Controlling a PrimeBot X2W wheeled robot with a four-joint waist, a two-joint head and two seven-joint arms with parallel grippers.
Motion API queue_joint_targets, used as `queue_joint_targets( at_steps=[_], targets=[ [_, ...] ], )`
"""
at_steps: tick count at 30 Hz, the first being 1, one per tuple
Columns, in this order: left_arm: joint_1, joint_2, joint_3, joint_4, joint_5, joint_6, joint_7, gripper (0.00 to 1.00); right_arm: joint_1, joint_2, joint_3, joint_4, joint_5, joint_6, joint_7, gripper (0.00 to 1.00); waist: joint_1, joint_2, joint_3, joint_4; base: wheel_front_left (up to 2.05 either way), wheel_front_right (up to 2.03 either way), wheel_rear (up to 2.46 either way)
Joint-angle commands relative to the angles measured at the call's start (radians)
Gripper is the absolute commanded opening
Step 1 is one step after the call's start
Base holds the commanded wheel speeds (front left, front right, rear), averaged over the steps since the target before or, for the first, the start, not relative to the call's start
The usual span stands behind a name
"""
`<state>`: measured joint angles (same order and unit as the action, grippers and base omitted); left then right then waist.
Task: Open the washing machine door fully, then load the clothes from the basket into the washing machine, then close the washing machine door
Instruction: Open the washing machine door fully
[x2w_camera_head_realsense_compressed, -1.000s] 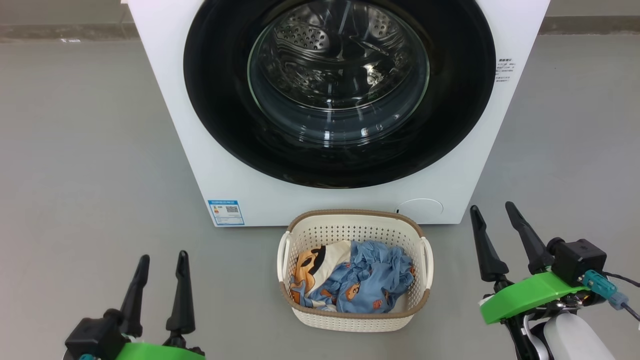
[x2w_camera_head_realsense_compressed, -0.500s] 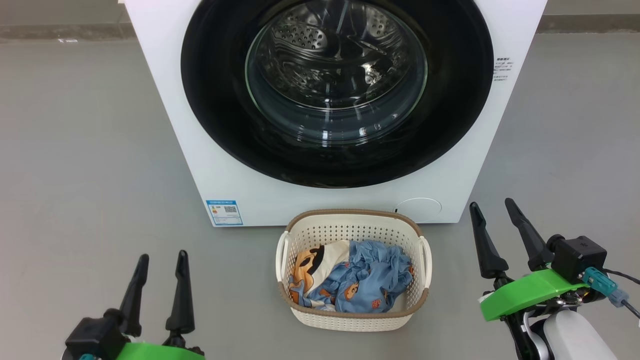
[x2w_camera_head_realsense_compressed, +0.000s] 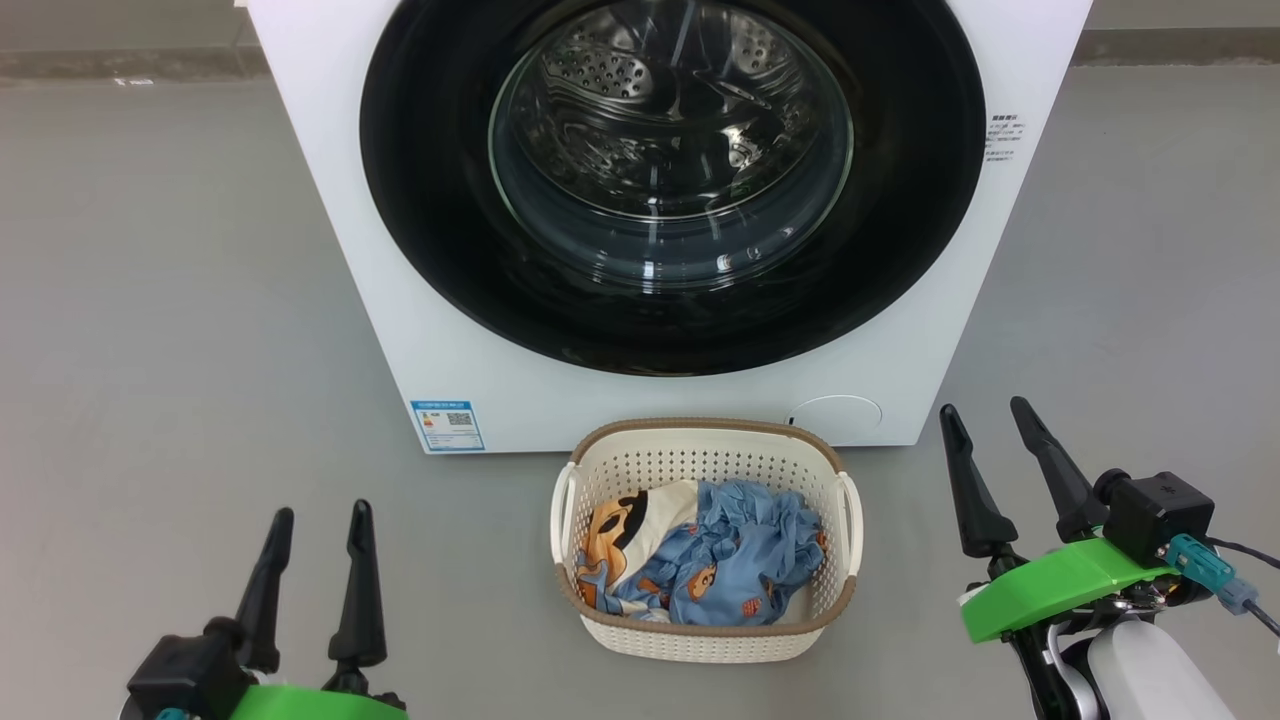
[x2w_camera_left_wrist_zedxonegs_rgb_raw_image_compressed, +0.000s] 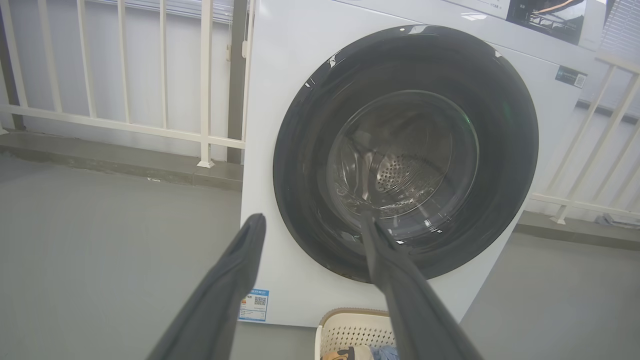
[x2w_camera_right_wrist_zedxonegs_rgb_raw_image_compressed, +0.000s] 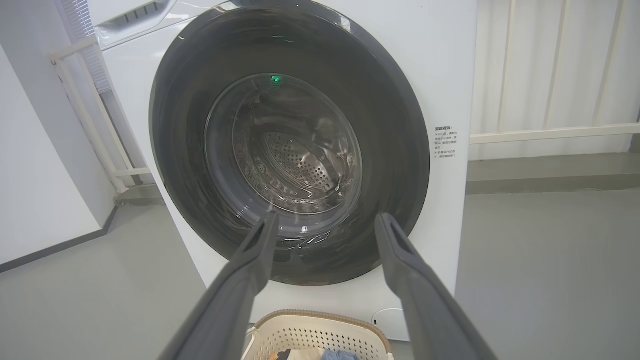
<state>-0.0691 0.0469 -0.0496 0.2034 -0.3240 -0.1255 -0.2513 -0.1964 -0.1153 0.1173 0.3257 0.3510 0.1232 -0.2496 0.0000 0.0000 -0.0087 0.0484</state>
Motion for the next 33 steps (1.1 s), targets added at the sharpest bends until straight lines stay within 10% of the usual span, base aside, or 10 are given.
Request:
queue_joint_targets(
  at_steps=[1,33],
  targets=[
    [-0.047,0.008,0.033,-0.028,0.011,-0.002,-0.01,1.0,-0.039,-0.01,0.019,-0.019,0.001,0.008,-0.012,1.0,0.0,0.0,0.0,0.0,0.0,0.0,0.0],
    [-0.057,0.019,0.026,0.029,-0.005,-0.004,-0.01,1.0,-0.047,-0.019,0.033,0.021,0.01,0.008,-0.012,1.0,0.0,0.0,-0.004,-0.018,0.18,0.18,-0.36]
  ],
)
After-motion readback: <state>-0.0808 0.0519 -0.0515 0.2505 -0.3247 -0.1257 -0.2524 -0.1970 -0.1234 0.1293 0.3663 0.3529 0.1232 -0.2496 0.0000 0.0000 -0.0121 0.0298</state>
